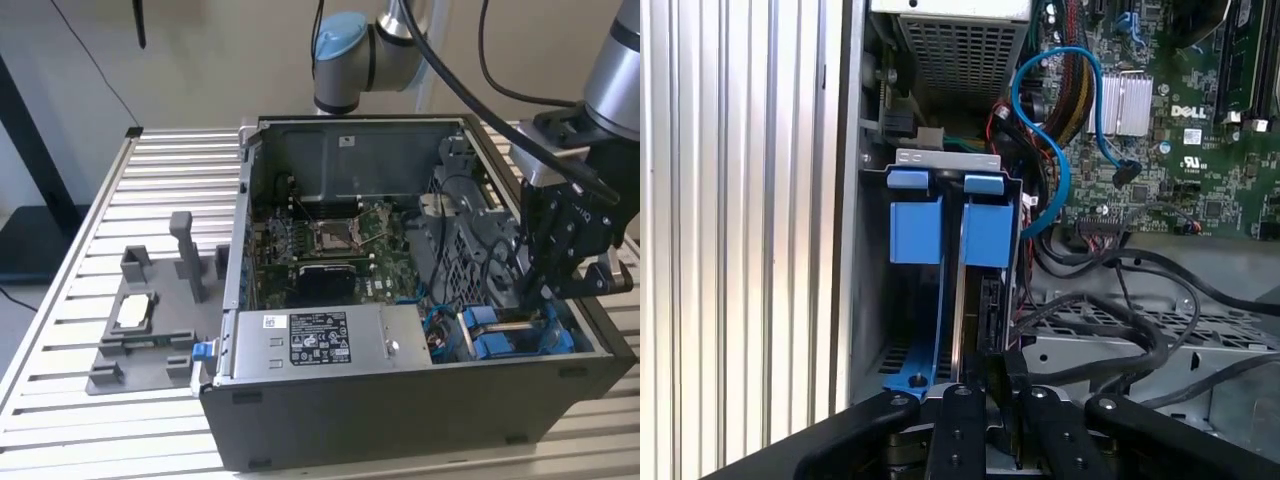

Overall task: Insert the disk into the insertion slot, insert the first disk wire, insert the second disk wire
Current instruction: 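Insert the first disk wire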

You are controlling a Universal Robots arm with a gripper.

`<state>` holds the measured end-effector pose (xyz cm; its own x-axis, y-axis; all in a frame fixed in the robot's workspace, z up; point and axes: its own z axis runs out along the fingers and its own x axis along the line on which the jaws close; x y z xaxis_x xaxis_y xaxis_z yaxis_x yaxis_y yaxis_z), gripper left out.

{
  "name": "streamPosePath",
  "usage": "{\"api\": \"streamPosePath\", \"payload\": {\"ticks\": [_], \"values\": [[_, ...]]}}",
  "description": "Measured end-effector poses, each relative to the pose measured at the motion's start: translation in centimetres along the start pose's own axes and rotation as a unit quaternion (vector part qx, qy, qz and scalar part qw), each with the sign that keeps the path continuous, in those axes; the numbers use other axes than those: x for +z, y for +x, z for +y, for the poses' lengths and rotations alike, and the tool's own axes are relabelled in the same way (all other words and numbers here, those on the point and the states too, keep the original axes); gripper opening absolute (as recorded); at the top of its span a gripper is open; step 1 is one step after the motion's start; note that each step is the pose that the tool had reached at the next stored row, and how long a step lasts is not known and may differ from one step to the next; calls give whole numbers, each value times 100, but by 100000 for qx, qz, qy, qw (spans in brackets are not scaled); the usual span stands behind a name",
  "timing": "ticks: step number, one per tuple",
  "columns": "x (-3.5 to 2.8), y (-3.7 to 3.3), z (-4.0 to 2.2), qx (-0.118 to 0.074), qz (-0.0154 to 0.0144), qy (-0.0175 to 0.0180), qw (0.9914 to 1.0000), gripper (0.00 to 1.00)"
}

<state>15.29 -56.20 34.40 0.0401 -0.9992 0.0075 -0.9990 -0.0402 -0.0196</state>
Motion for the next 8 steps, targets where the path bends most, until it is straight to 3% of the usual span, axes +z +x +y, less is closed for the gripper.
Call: {"api": "streamPosePath", "payload": {"ticks": [8], "values": [[26,-1,-6,139,0,0,100000,19]]}}
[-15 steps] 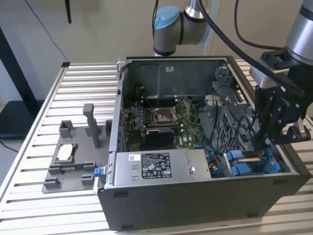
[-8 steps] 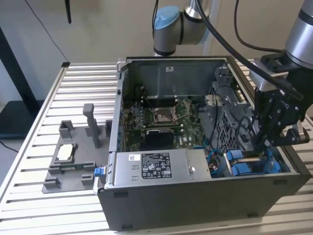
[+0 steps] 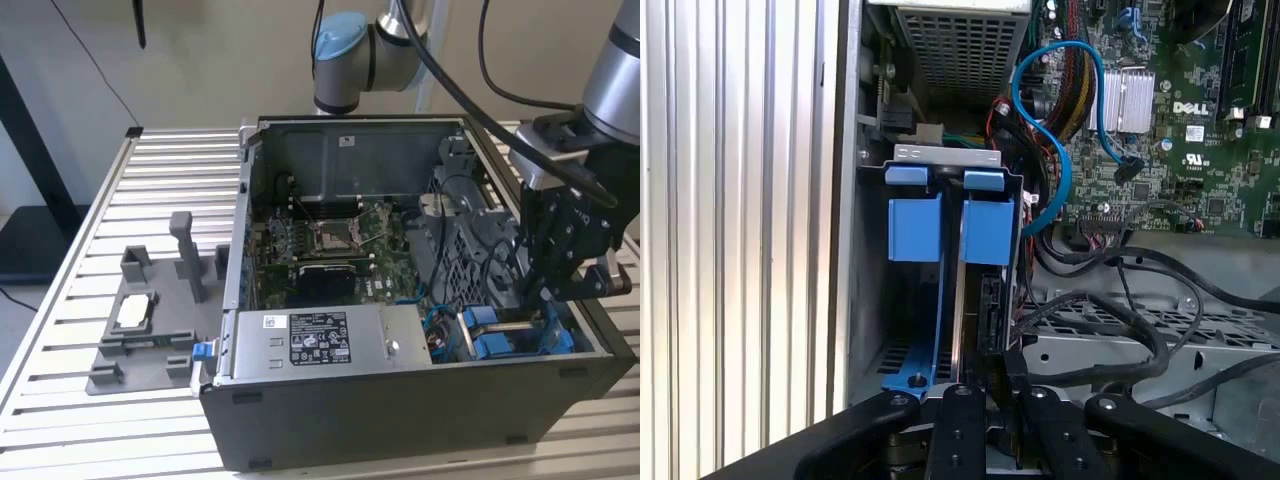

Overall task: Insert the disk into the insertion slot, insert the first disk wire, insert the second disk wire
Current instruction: 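Insert the first disk wire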

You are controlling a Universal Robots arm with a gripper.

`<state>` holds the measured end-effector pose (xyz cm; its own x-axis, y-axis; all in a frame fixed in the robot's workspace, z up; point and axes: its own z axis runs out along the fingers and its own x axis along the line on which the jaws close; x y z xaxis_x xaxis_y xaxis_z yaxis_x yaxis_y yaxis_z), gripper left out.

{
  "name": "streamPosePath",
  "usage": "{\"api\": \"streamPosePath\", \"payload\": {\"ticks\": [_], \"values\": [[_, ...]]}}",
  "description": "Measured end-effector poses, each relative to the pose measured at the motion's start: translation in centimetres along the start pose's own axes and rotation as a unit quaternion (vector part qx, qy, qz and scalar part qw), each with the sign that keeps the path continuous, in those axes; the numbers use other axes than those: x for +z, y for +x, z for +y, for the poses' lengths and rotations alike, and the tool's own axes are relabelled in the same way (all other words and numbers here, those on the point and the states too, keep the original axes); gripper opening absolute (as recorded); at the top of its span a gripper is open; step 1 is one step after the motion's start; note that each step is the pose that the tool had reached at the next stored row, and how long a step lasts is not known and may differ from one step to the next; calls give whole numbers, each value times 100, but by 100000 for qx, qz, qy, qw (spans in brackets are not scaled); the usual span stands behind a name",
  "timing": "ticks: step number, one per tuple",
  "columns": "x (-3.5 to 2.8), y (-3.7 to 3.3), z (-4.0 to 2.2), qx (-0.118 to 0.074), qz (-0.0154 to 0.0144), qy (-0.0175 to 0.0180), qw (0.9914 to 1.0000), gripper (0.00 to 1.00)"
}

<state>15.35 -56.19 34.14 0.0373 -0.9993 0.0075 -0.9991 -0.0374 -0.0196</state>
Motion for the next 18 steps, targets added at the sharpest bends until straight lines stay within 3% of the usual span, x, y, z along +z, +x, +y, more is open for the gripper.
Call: {"api": "streamPosePath", "payload": {"ticks": [18], "values": [[42,-4,0,1494,42,-13,99989,19]]}}
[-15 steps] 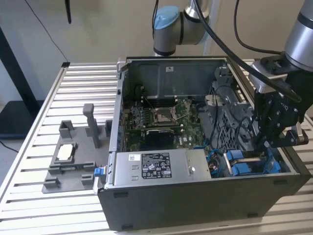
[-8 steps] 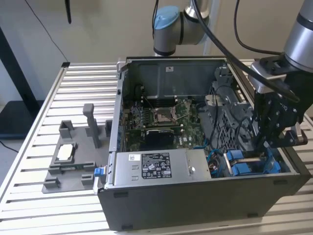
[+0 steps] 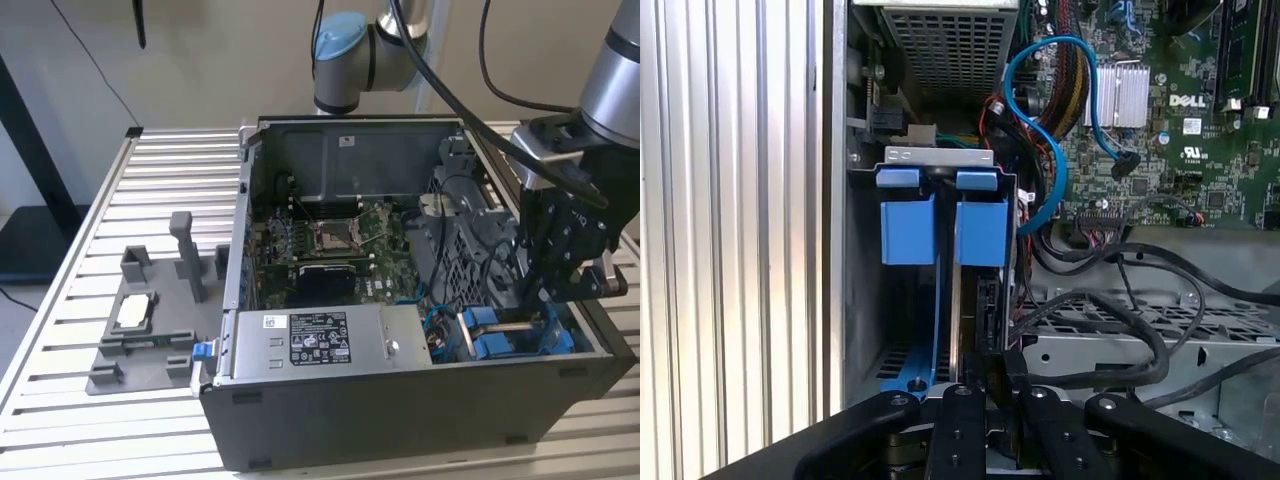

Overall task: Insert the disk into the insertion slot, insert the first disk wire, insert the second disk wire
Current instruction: 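Insert the first disk wire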

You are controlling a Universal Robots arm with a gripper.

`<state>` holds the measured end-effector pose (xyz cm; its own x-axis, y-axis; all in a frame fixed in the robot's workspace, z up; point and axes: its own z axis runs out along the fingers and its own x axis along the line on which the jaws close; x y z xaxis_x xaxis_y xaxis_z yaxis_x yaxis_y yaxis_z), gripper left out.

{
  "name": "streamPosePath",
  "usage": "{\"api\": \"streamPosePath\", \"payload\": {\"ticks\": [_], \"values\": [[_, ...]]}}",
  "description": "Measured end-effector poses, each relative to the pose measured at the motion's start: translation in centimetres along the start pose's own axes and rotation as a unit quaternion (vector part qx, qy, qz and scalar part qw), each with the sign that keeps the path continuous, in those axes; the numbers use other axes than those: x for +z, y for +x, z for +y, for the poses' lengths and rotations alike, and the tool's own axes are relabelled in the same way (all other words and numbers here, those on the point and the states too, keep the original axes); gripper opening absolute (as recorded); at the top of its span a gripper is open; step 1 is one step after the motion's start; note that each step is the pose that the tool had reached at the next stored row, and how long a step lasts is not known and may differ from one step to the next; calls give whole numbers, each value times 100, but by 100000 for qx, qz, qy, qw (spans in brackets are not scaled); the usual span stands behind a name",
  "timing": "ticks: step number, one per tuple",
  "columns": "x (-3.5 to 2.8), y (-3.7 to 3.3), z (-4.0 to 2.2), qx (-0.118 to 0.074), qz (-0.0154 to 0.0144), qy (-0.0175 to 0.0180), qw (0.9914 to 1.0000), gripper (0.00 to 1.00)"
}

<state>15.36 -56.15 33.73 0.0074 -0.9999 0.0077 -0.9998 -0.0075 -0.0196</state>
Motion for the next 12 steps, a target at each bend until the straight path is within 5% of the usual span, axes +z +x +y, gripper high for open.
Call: {"api": "streamPosePath", "payload": {"ticks": [12], "values": [[61,0,1,758,69,0,99997,19]]}}
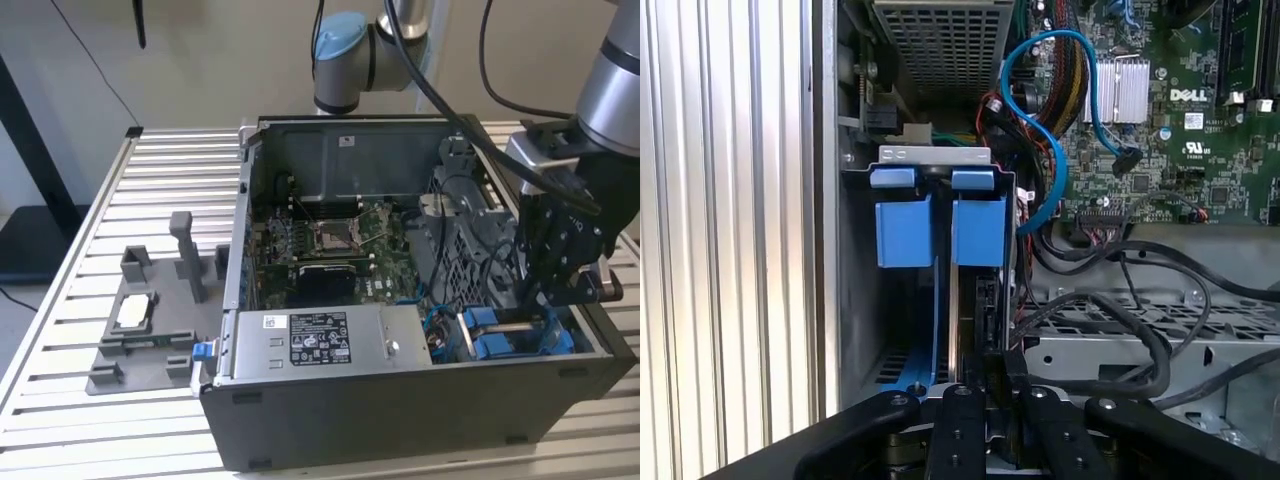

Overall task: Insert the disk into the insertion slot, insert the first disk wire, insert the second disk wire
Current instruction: 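Insert the first disk wire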

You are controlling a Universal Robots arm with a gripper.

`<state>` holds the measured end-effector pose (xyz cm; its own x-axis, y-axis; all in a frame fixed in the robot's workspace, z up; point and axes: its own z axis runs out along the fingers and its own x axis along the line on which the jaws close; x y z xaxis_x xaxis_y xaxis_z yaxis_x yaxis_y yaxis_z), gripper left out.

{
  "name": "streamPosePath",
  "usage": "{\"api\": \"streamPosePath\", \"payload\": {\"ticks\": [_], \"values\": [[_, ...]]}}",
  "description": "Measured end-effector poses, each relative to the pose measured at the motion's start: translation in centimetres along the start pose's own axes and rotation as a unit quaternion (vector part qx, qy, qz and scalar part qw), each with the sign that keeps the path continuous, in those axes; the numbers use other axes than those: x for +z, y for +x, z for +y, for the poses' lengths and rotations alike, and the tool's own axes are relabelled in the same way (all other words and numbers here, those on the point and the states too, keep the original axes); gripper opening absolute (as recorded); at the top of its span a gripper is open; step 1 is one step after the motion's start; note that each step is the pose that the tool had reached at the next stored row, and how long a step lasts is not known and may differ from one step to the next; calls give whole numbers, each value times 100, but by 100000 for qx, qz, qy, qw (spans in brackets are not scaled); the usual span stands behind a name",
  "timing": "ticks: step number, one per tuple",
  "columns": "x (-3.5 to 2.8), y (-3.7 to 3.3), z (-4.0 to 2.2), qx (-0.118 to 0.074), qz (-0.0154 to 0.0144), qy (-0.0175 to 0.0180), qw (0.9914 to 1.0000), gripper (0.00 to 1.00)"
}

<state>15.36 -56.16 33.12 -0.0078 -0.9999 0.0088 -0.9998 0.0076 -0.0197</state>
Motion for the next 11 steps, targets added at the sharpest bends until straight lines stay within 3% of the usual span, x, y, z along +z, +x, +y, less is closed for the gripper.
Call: {"api": "streamPosePath", "payload": {"ticks": [8,11], "values": [[16,2,1,17,-133,-9,100000,20],[8,1,1,13,-64,-8,100000,33]]}}
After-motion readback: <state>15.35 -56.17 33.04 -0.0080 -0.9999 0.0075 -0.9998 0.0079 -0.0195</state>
